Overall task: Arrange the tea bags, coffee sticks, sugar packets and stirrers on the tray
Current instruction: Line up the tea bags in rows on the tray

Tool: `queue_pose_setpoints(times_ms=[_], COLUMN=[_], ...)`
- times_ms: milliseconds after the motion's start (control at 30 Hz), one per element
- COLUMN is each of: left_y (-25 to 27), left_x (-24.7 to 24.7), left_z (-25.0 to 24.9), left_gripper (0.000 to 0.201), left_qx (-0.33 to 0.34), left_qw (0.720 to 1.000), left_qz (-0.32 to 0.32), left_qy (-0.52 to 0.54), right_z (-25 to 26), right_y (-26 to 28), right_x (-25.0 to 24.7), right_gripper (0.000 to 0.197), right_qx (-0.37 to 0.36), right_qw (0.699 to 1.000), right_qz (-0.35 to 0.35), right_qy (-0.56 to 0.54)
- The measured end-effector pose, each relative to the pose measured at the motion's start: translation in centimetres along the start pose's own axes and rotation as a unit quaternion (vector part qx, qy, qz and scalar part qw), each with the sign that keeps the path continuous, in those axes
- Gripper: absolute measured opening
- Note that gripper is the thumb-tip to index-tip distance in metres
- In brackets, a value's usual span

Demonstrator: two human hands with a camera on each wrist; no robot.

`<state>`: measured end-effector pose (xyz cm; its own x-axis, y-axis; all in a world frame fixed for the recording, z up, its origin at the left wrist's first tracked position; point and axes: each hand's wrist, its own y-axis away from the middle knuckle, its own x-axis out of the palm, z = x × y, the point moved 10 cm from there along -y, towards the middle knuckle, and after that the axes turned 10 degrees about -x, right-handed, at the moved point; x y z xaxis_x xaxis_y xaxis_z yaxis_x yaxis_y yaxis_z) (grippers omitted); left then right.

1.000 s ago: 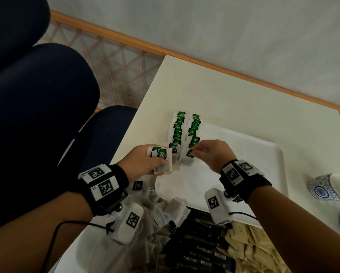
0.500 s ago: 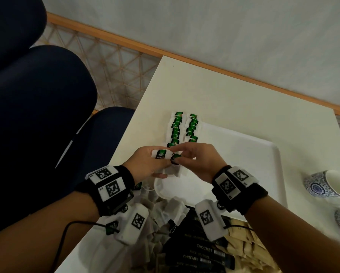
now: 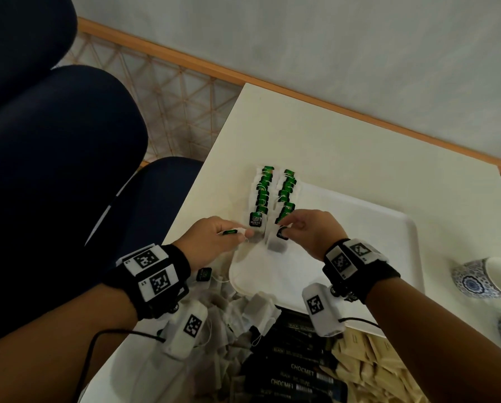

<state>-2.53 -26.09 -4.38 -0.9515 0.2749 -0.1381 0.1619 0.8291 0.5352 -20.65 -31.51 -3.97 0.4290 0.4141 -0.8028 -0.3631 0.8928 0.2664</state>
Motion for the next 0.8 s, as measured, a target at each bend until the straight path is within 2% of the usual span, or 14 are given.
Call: queue_pose_setpoints(times_ms=[100,200,267,333,400,533,800], left_y=[-0.5,-1.0,-1.2,-1.3,-1.1,-0.9,-1.7], left_x=[-0.1,-0.4,-0.3,0.0,0.4,1.2,-0.6], left_z=[0.4,0.5,0.5,0.3,-0.4,-1.5,0.5], left_gripper=[0.023,0.046,0.065,0.081,0.088,0.094,0.081], left_qx=[-0.019,-0.030,-0.037,-0.032,-0.014,0.019,-0.014], left_qw=[1.000,0.999,0.998,0.997,0.996,0.991,0.984], left_qz=[0.005,-0.027,-0.039,-0.045,-0.049,-0.042,-0.067], left_qy=[0.000,-0.035,-0.044,-0.057,-0.074,-0.123,-0.165], right_z=[0.0,0.9,2.4,4.2,5.8,7.0,4.1], right_y=[-0.1,0.4,1.0,1.4,1.7,1.5,-0.6], right_x=[0.0,-1.0,-1.7,-1.3,-0.1,1.3,1.6], right_gripper=[0.008,0.016,0.015,0.016,0.018,0.013,0.013], right_qx=[-0.009,-0.048,-0.077,-0.098,-0.106,-0.113,-0.044], right_qw=[1.000,0.998,0.994,0.991,0.990,0.992,0.999], right_qz=[0.001,-0.047,-0.079,-0.060,-0.012,0.029,-0.001], right_qy=[0.010,0.018,-0.020,-0.070,-0.092,-0.053,-0.026])
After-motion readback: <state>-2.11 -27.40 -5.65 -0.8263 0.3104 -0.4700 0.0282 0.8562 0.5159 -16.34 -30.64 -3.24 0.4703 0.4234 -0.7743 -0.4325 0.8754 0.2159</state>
